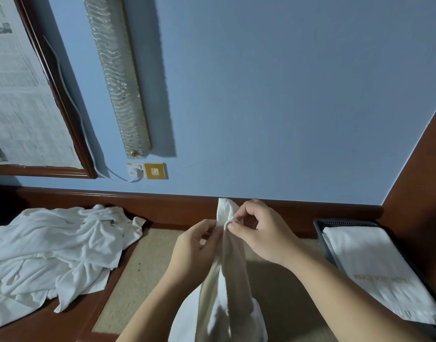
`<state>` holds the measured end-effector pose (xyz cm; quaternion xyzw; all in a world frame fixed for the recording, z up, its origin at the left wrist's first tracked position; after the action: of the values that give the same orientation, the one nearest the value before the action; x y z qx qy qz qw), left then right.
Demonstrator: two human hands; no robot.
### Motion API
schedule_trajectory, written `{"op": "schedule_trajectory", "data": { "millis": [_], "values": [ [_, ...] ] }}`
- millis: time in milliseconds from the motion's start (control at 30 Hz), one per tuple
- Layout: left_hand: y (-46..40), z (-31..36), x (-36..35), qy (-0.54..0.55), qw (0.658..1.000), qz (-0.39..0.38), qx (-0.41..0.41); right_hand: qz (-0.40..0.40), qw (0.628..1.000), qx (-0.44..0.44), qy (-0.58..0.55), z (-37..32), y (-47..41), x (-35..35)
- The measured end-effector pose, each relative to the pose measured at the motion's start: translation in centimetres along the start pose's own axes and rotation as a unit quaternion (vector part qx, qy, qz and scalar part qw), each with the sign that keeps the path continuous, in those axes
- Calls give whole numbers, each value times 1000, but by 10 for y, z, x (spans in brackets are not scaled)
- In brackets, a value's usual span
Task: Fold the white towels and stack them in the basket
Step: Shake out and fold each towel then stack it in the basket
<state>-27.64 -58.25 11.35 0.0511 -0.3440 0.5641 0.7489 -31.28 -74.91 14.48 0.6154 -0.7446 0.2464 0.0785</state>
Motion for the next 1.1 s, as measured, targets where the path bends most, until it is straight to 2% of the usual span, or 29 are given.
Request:
{"op": "schedule_trajectory", "data": {
  "millis": [167, 333, 567, 700, 867, 1000, 1100],
  "values": [
    [-2, -5, -5, -14, 998, 5, -55, -13, 998, 27, -52, -10, -1, 2],
    [0, -6, -5, 2, 997, 10, -72, -15, 999, 24, -24, -16, 1, -2],
    [2, -7, 11, 3, 998, 24, -64, 53, 998, -14, -34, -4, 1, 0],
    [4, -10, 11, 19, 999, 30, -39, 40, 996, -64, -39, 2, -4, -2],
    [11, -16, 4, 53, 998, 28, -24, 29, 996, -83, -5, -4, -10, 1],
    [8, -10, 3, 10, 998, 67, -14, 20, 997, -76, 27, -24, -18, 7],
    [-8, 3, 3, -37, 996, 75, -41, 32, 996, -51, 65, -54, -34, 23]
  ]
}}
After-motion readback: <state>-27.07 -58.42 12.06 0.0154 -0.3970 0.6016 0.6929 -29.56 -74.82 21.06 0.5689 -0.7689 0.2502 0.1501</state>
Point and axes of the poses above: each hand's wrist, its own y-axis away from the middle knuckle, its own x-axis out of the back of the hand, z = x × y, the point moved 8 cm from there along -y, towards the middle knuckle, and after that the axes turned 11 degrees about -y, right-handed, at the moved point
